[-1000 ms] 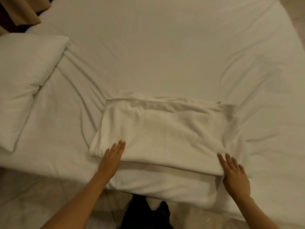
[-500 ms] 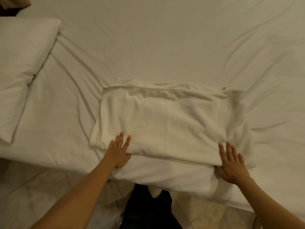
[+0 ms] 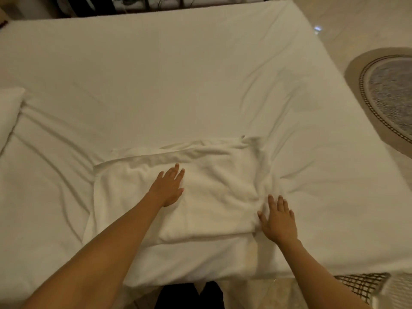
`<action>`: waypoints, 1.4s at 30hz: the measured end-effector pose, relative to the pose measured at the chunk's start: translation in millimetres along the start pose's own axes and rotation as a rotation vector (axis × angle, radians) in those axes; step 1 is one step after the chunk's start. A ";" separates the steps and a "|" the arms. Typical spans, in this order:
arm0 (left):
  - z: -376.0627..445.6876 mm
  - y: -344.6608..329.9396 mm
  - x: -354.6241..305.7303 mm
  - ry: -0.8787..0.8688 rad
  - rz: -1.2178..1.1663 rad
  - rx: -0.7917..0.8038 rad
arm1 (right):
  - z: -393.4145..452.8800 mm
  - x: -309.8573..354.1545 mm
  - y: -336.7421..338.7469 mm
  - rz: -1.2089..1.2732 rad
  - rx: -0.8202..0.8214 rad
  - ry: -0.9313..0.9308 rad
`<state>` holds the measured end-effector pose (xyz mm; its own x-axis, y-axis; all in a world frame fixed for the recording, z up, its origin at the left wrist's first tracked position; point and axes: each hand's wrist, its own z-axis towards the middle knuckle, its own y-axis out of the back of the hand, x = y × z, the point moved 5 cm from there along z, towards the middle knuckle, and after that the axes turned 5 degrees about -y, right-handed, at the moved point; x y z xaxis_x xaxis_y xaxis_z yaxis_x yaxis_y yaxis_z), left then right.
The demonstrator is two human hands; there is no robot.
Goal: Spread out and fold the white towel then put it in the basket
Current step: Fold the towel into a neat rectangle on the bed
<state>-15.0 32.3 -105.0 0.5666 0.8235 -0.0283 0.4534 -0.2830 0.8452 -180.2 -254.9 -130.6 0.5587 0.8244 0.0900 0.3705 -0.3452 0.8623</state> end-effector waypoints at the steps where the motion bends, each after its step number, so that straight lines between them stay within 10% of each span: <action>1: 14.6 7.7 -10.2 -0.032 0.029 -0.014 | 1.6 -3.3 1.5 0.014 -0.036 -0.035; 19: 204.9 87.6 -198.5 -0.669 0.512 -0.193 | 44.4 -43.3 -21.6 0.336 -0.057 -0.395; 42: 247.8 75.1 -188.5 -0.827 0.667 -0.240 | 36.6 -10.0 -11.1 0.314 -0.168 -0.561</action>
<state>82.7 -266.0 -168.4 0.9773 -0.0709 0.1998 -0.2118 -0.3732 0.9033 -162.8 -275.7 -159.3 0.9398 0.3217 0.1153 0.0321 -0.4190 0.9074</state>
